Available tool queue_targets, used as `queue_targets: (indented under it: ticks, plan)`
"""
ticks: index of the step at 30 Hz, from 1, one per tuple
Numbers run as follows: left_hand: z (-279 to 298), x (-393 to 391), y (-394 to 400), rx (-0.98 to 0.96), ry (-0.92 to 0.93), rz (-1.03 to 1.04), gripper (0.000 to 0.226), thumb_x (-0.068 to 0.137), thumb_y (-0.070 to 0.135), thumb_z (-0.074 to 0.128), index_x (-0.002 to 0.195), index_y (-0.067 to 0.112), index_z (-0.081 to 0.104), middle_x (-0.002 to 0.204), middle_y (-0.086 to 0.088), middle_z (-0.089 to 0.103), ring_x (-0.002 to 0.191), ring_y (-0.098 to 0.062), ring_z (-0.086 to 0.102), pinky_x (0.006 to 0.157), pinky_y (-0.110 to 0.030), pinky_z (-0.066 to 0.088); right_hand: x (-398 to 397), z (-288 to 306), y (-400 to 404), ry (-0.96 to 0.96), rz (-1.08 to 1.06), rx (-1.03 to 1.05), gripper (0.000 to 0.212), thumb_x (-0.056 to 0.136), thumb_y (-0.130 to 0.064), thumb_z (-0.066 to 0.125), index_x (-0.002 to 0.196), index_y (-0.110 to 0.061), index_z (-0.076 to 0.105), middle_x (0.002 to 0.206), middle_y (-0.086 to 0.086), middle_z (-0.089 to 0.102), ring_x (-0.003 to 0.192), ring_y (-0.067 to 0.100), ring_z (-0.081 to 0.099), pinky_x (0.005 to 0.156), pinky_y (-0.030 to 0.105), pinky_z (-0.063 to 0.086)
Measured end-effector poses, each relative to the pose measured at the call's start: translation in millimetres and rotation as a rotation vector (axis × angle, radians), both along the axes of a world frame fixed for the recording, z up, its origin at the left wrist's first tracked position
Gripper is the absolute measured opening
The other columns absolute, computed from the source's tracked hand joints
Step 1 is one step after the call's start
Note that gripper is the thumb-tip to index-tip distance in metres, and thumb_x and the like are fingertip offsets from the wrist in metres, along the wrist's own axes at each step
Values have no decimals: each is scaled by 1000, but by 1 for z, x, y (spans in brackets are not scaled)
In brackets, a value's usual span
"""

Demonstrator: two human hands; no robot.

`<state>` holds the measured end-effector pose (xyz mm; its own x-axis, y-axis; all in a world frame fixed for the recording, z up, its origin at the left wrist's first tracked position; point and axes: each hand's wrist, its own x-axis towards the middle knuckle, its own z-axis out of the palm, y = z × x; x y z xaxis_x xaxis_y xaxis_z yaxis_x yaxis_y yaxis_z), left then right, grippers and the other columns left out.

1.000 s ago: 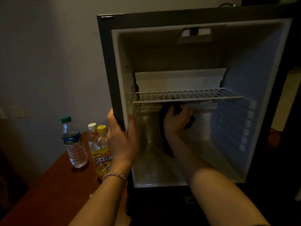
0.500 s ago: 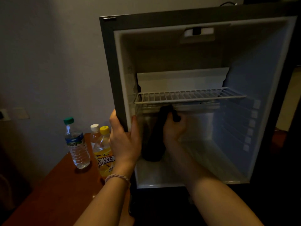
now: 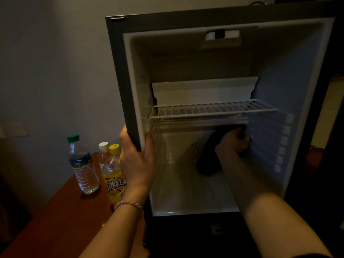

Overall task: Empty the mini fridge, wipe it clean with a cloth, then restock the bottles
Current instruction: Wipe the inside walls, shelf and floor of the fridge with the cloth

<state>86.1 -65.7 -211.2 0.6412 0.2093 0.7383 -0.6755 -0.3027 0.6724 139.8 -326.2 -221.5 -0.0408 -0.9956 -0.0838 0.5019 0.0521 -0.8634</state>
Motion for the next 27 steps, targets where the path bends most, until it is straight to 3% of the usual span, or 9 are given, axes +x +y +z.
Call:
queue_targets:
  ticks: [5, 9, 12, 15, 18, 21, 27]
  plan:
    - [-1, 2, -1, -5, -1, -3, 55, 98, 36, 58, 145, 18, 35, 107, 5, 58, 79, 4, 60, 68, -35, 59, 12, -1, -5, 8, -8, -41, 37, 99, -36, 52, 111, -7, 71, 111, 15, 71, 102, 30, 64, 87, 30, 46]
    - [-1, 3, -1, -2, -10, 11, 55, 98, 37, 57, 144, 17, 35, 109, -1, 62, 80, -8, 64, 68, -37, 58, 23, 4, 5, -2, 38, -30, 37, 102, -33, 48, 119, -5, 65, 118, 15, 67, 108, 30, 61, 88, 28, 41]
    - [-2, 4, -1, 4, -19, 17, 55, 99, 36, 57, 145, 18, 34, 109, 3, 60, 82, 2, 61, 69, -32, 57, 32, 3, 37, -4, 135, 29, 41, 104, -35, 44, 128, -6, 60, 126, 15, 62, 112, 31, 58, 97, 34, 42]
    - [-3, 4, 0, 6, -31, 25, 55, 99, 35, 58, 146, 18, 34, 110, 7, 59, 82, 7, 58, 70, -21, 53, 47, 8, 77, -69, 243, 55, 37, 104, -33, 42, 123, -5, 57, 124, 16, 60, 109, 34, 58, 98, 44, 45]
    - [-2, 3, 0, 9, -34, 32, 57, 98, 38, 57, 146, 18, 35, 111, 8, 58, 79, 7, 57, 65, -4, 45, 60, 8, 115, -107, 426, 135, 38, 106, -29, 37, 127, -2, 54, 129, 15, 56, 108, 30, 55, 93, 34, 42]
    - [-4, 4, 0, 4, -33, 28, 56, 97, 40, 57, 145, 20, 35, 110, 4, 63, 77, 4, 60, 62, -4, 45, 62, 6, 146, -160, 562, 138, 31, 106, -26, 37, 113, -1, 54, 115, 12, 57, 92, 24, 51, 81, 29, 37]
    - [-3, 3, -1, -1, -29, 34, 61, 95, 45, 54, 146, 18, 35, 111, 4, 61, 76, 6, 58, 63, -2, 44, 55, 5, 138, -122, 612, 95, 17, 103, -22, 42, 98, -10, 53, 106, 11, 57, 91, 27, 53, 87, 36, 47]
